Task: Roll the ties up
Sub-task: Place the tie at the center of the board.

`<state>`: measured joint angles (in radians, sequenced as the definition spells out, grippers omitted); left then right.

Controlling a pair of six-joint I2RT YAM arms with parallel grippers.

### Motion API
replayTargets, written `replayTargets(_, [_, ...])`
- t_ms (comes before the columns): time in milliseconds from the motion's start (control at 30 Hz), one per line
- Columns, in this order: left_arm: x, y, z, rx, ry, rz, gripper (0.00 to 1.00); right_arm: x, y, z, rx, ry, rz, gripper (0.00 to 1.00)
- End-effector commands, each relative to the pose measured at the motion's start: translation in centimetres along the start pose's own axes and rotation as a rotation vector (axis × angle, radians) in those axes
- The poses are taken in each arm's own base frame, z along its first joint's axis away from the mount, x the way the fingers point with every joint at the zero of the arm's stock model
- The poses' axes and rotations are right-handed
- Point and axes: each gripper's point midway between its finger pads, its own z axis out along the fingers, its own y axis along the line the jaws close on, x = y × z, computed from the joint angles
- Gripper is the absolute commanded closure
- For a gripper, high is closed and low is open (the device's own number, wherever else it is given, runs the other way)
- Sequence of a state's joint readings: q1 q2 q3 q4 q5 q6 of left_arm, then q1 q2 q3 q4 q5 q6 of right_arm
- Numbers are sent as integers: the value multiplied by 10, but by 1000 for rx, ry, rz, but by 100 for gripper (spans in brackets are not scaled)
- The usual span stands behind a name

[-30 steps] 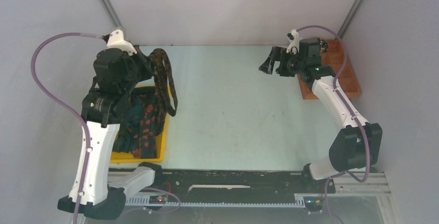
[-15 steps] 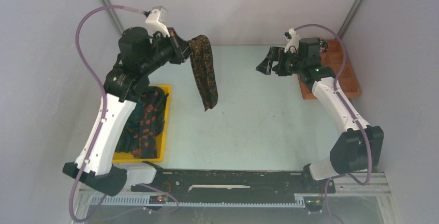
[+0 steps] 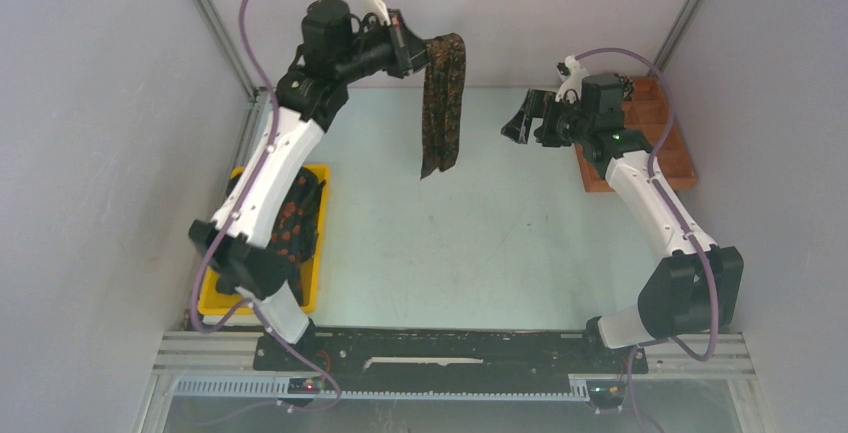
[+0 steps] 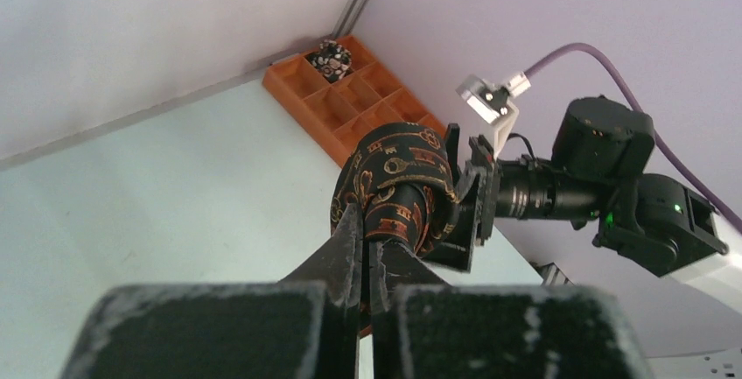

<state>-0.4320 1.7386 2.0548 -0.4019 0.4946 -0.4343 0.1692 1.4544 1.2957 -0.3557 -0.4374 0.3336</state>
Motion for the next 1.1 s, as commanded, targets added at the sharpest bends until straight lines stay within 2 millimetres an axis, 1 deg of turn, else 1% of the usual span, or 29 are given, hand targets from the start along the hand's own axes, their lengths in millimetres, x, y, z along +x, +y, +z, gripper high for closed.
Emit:
replayTargets(0, [-41, -29, 23, 178, -79, 69, 100, -22, -1, -16, 39, -90, -10, 1])
replayTargets(100, [-47, -42, 40, 303, -86, 70, 100, -26, -8, -23, 84, -113, -3, 1])
replayTargets(133, [-40, -44, 44, 338, -65, 55, 100, -28, -9, -26, 98, -123, -4, 1])
replayTargets(200, [-3, -38, 57, 374, 40, -9, 100, -32, -14, -31, 129, -150, -2, 0])
replayTargets(267, [48, -23, 61, 357, 160, -88, 100, -33, -18, -35, 150, -174, 6, 0])
replayTargets(300, [78, -13, 61, 333, 216, -133, 100, -35, -20, -38, 160, -186, 10, 0])
replayTargets(333, [104, -4, 58, 301, 260, -177, 100, -36, -23, -39, 171, -193, 16, 0])
replayTargets(367, [126, -1, 50, 287, 305, -215, 100, -37, -27, -42, 182, -204, 26, 0])
replayTargets(400, [155, 3, 43, 284, 365, -260, 100, -37, -28, -43, 186, -210, 35, 0])
replayTargets(433, [178, 3, 36, 283, 413, -293, 100, -38, -31, -44, 188, -220, 50, 0])
replayTargets(467, [203, 8, 29, 262, 466, -331, 99, -38, -33, -44, 183, -225, 61, 0])
replayTargets(533, [244, 24, 17, 188, 559, -406, 99, -37, -33, -42, 162, -222, 79, 0])
replayTargets(567, [261, 31, 10, 154, 598, -435, 100, -36, -34, -41, 151, -216, 83, 0])
replayTargets(600, [271, 35, 6, 132, 617, -450, 100, -36, -32, -39, 136, -210, 85, 0])
replayTargets(667, [284, 42, 0, 87, 638, -468, 100, -33, -29, -35, 108, -195, 87, 0])
replayTargets(700, [286, 45, -2, 66, 642, -471, 100, -32, -27, -33, 95, -188, 87, 0])
replayTargets(767, [289, 48, -3, 40, 649, -474, 99, -30, -24, -30, 74, -176, 81, 0])
replayTargets(833, [288, 50, -3, 20, 648, -476, 100, -27, -21, -27, 61, -164, 79, 0])
replayTargets(933, [276, 46, 2, 29, 629, -481, 99, -24, -17, -23, 43, -151, 78, 0])
replayTargets(1000, [256, 48, 12, 43, 599, -471, 99, -23, -16, -22, 34, -146, 77, 0])
replayTargets(1033, [248, 52, 17, 46, 588, -464, 99, -22, -16, -21, 32, -142, 79, 0])
replayTargets(1067, [235, 55, 22, 52, 568, -447, 99, -23, -16, -21, 32, -142, 79, 0])
